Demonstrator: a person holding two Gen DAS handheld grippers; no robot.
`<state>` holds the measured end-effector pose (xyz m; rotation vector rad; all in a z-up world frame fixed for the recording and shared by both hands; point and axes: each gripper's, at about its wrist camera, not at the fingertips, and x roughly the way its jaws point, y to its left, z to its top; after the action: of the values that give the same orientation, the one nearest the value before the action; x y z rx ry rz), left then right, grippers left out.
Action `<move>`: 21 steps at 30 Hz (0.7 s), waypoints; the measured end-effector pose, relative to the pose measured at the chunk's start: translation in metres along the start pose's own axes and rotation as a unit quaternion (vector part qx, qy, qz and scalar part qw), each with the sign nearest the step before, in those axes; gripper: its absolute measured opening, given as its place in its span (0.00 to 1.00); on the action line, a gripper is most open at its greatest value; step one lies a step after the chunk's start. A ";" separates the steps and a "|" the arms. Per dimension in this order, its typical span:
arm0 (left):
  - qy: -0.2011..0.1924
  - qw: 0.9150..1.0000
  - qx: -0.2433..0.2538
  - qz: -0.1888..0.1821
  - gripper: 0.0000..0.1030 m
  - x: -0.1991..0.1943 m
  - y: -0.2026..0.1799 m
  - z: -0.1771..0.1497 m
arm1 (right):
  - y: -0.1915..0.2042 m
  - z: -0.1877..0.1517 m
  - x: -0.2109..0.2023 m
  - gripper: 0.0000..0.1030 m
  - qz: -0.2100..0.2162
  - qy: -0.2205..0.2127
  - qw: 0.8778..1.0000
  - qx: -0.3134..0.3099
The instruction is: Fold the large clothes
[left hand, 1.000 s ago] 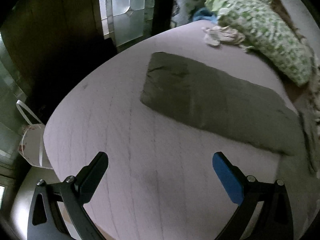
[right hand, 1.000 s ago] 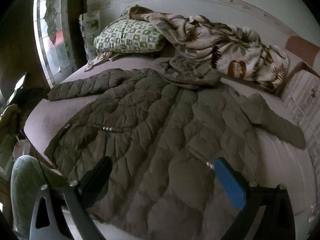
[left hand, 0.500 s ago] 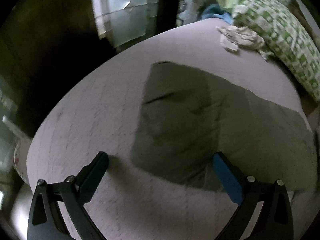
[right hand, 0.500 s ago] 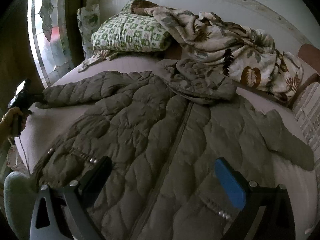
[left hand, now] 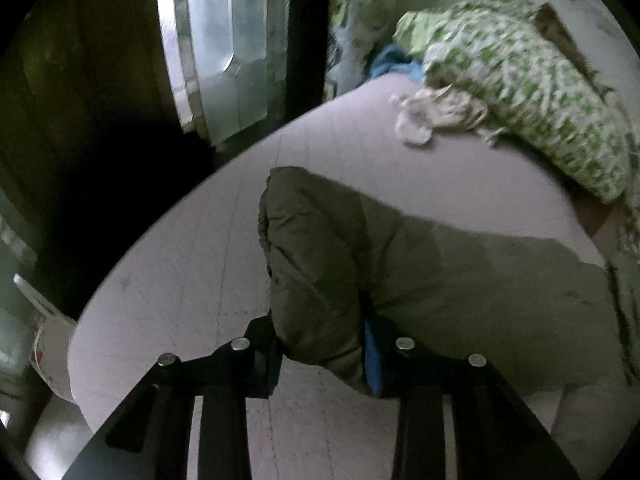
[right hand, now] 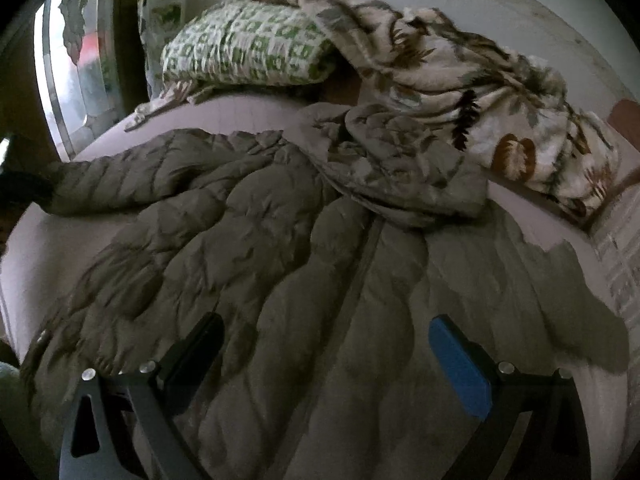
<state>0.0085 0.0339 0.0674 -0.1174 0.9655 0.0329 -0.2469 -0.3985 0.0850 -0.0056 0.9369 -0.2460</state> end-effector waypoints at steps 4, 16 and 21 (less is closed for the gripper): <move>-0.032 0.999 0.024 -0.027 0.33 -0.039 -0.017 0.008 | 0.003 0.041 0.052 1.00 0.003 0.023 1.000 0.010; -0.141 0.960 0.188 -0.151 0.26 -0.168 -0.142 0.008 | 0.020 0.073 0.138 1.00 0.071 0.102 0.992 0.037; -0.156 0.931 0.258 -0.205 0.25 -0.199 -0.213 -0.014 | -0.036 0.055 0.132 1.00 0.037 0.102 0.993 0.051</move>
<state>-0.0989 -0.1748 0.2414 0.1704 0.5899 -0.5700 -0.1356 -0.4666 0.0169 0.1517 1.1250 -0.2282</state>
